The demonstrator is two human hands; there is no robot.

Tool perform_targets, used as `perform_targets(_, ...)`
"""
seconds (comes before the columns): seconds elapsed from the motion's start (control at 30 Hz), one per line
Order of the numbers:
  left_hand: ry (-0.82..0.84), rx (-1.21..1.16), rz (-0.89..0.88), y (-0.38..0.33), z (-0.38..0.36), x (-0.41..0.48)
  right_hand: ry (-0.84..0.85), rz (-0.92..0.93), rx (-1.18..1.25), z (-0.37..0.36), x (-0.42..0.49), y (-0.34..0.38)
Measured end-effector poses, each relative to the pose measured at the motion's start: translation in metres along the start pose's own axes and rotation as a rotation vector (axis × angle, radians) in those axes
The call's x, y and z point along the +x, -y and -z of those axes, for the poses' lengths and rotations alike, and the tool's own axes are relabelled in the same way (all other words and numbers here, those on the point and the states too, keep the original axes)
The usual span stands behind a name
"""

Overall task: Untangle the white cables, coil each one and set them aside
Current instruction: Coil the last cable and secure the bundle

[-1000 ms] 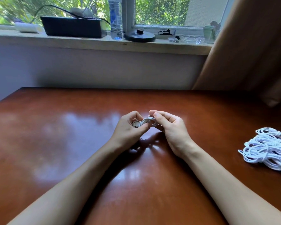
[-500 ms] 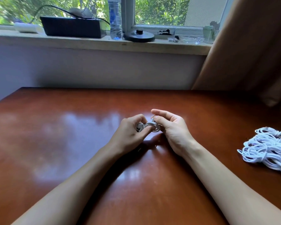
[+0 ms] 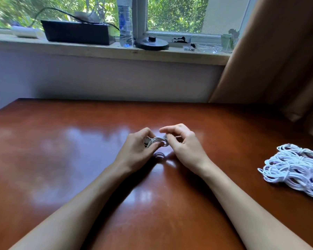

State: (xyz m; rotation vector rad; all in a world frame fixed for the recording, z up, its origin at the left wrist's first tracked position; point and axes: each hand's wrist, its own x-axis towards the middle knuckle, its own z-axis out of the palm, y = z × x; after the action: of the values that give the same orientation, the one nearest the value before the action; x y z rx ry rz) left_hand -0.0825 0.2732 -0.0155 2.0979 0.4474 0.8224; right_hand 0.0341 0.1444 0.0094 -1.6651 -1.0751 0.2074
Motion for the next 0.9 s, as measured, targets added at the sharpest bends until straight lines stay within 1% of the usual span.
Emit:
perform_targets(0.13,-0.037,0.134,0.051,0.003,0.002,0.001,0.055,0.125,-0.165,0.007,0.002,-0.008)
perform_targets(0.27,-0.012,0.090,0.071,0.008,0.003,0.003,0.111,0.167,-0.234,0.015,0.004,-0.012)
perform_targets(0.37,0.038,0.075,0.067,0.008,0.002,0.002,0.094,0.213,-0.297,0.016,0.005,-0.018)
perform_targets(0.47,0.081,0.062,-0.015,0.005,0.001,0.003,0.066,0.241,-0.355,0.019,0.008,-0.023)
perform_targets(0.57,0.106,0.090,-0.115,0.005,0.002,0.003,0.055,0.227,-0.399,0.024,0.007,-0.027)
perform_targets(0.8,0.179,0.194,-0.161,-0.010,-0.009,0.002,-0.005,0.210,-0.534,0.050,-0.014,-0.018)
perform_targets(0.9,0.214,0.254,-0.226,-0.026,-0.024,-0.001,-0.034,0.205,-0.603,0.072,-0.038,-0.017)
